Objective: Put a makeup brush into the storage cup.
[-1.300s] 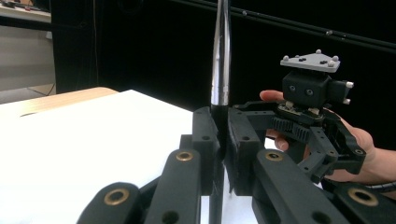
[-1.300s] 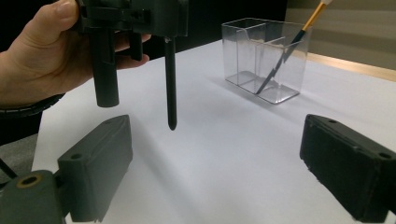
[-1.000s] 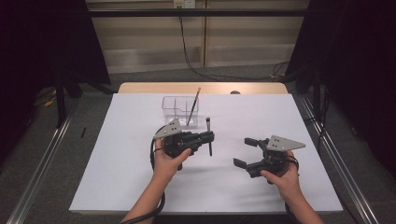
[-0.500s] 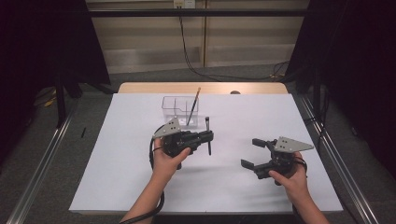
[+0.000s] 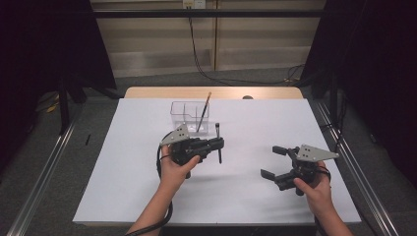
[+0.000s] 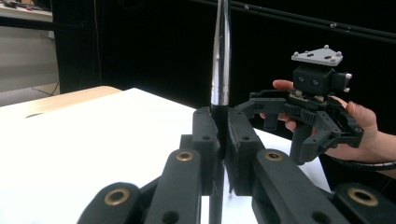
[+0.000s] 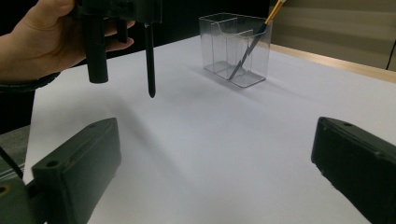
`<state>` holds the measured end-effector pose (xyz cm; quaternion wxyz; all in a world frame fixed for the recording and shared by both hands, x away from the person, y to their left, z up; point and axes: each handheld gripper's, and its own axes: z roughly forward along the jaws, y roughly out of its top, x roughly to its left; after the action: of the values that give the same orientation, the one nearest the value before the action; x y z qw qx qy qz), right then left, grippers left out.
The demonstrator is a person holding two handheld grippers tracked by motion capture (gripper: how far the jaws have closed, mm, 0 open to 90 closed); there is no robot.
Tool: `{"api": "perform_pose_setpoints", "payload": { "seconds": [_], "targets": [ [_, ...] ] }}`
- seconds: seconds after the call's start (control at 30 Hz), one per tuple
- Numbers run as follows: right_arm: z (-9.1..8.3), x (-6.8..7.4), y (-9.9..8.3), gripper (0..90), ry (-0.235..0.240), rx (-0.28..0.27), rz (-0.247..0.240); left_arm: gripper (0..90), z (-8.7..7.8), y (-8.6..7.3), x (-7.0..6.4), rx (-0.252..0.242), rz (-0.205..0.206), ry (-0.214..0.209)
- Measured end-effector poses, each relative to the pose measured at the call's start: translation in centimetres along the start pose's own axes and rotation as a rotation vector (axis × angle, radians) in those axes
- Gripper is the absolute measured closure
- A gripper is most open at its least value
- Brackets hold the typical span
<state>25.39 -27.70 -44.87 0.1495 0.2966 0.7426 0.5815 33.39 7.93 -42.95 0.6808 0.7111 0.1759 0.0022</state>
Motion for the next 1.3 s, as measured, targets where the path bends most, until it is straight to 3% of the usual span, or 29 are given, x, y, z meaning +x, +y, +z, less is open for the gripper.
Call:
{"api": "perform_pose_setpoints", "payload": {
  "seconds": [1.3],
  "targets": [
    [-3.4,-1.4,-1.7,0.8,-0.042,0.026,-0.026,83.8,-0.7,0.2,0.3,-0.004,0.000,0.020]
  ]
}}
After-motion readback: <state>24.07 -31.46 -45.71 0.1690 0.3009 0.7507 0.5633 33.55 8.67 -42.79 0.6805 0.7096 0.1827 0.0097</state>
